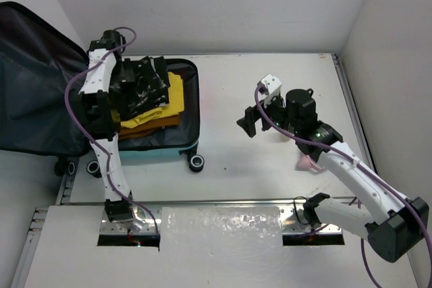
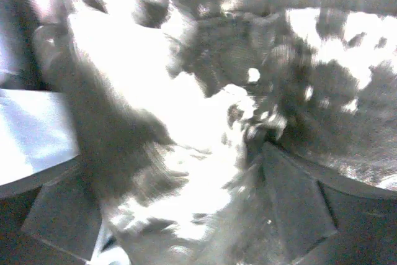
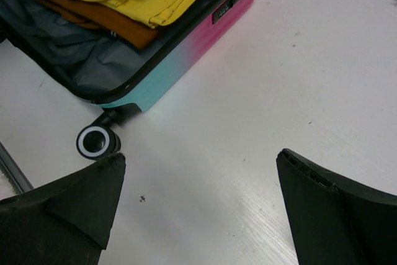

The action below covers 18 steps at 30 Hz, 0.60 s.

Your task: Pack the luggage

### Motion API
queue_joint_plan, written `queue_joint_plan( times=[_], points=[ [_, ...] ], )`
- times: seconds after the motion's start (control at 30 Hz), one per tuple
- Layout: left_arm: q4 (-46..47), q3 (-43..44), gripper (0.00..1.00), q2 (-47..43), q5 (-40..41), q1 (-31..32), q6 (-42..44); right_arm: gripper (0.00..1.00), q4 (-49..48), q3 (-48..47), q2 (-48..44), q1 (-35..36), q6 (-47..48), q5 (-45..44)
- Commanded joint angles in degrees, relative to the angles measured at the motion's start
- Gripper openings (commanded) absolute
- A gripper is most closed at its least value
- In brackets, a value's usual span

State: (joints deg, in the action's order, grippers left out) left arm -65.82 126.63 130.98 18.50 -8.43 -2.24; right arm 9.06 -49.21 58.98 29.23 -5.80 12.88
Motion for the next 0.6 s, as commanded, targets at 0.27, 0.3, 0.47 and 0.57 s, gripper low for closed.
queue_joint_plan(
  times=[0.27,0.3,0.47,0.57],
  points=[
    [30.91,-18.69,1.00,-35.34,-5.49,-2.38,-8.75,0.99,-2.99,-4.05,8.86,-0.32,-6.84,3.03],
    [30.32,-18.52,1.00,-35.79,-5.84,-2.30,-9.96,0.99,-3.43,-4.05,9.31,-0.23,-8.07,2.94],
    [25.58,-17.73,0.84,-31.76,-17.08,0.15,-15.42,0.99,-5.19,-3.79,11.15,-0.14,-11.42,1.44],
    [22.84,-18.52,0.92,-27.72,-9.30,9.28,-12.45,0.99,-6.16,-3.70,11.95,-0.14,-12.65,2.58]
  ],
)
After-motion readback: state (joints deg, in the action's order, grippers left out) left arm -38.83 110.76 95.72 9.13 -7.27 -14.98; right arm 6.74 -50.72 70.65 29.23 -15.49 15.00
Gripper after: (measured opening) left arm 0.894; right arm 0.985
